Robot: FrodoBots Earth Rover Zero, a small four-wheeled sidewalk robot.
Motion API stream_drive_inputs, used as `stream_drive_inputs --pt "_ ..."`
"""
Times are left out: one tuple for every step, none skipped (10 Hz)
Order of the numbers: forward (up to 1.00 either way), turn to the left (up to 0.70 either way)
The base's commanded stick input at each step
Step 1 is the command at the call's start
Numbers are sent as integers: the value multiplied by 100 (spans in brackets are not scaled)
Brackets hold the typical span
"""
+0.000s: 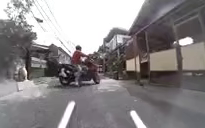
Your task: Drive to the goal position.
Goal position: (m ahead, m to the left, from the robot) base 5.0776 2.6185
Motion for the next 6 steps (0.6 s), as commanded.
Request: stream_drive_inputs --pt "0 0" --pt "74 0" --pt "84 0" --pt "85 0" --pt "85 0" --pt "85 0"
